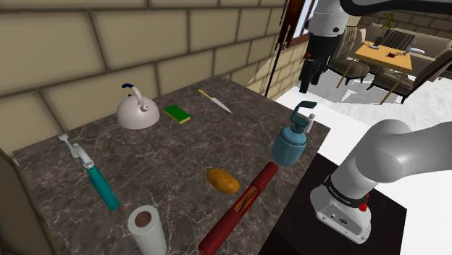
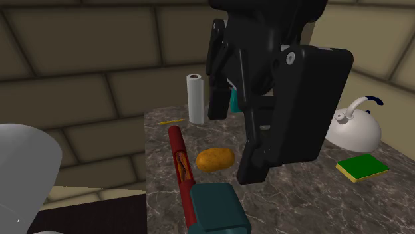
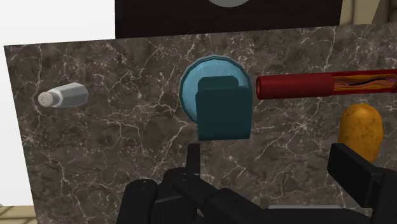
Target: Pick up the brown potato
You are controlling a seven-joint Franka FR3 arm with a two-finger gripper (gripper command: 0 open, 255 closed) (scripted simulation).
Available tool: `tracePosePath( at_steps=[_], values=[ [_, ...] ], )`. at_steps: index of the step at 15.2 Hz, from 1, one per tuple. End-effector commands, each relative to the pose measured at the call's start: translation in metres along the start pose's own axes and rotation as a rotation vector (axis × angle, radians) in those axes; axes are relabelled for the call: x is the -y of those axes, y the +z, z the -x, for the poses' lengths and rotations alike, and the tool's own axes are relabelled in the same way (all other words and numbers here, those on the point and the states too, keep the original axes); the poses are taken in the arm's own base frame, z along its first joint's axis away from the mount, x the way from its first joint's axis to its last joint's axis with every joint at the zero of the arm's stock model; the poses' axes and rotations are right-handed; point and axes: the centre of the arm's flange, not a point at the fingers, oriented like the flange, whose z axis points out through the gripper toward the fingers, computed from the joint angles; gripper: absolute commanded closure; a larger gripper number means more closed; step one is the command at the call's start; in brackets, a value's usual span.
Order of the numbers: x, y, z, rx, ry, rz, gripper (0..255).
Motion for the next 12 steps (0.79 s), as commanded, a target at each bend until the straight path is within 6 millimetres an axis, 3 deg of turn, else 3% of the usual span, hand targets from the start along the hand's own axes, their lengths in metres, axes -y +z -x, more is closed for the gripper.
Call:
tracePosePath(
  at_steps=[1,12],
  values=[
    [0.000,0.000,0.000,0.000,0.000,0.000,0],
    [0.139,0.076,-0.052,0.010,0.013,0.159,0]
  ],
)
